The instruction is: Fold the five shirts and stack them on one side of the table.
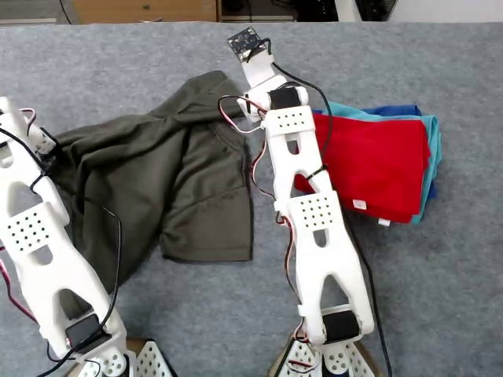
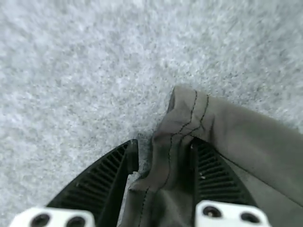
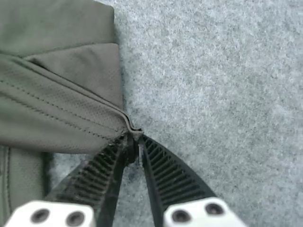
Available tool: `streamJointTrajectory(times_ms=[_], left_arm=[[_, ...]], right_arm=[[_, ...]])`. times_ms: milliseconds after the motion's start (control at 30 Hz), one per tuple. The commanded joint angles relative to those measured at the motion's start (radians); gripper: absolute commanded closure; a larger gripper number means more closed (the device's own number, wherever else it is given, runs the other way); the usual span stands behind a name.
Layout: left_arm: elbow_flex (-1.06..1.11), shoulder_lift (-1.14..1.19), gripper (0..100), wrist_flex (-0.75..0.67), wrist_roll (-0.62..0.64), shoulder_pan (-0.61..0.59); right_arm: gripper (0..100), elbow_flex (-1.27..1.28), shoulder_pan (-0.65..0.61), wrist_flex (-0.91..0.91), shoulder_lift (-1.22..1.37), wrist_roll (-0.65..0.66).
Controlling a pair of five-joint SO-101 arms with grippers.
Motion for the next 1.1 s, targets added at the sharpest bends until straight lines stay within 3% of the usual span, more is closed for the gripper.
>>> streamJointTrajectory(times_ms=[0,267,433,800,1067], left_arm=[[-0.026,-0.015,81,-0.025,0.006,0.011],[-0.035,-0.015,81,-0.037,0.006,0.038],[-0.031,0.008,92,-0.115,0.000,0.035],[-0.041,0.035,98,-0.133,0.003,0.032],[-0.397,0.035,98,0.087,0.005,0.031]], right_arm=[[99.6,-0.018,0.024,0.002,-0.045,0.006],[99.6,-0.018,0.024,0.002,-0.045,0.006],[99.6,-0.018,0.024,0.002,-0.045,0.006],[99.6,-0.018,0.024,0.002,-0.045,0.006],[99.6,-0.018,0.024,0.002,-0.045,0.006]])
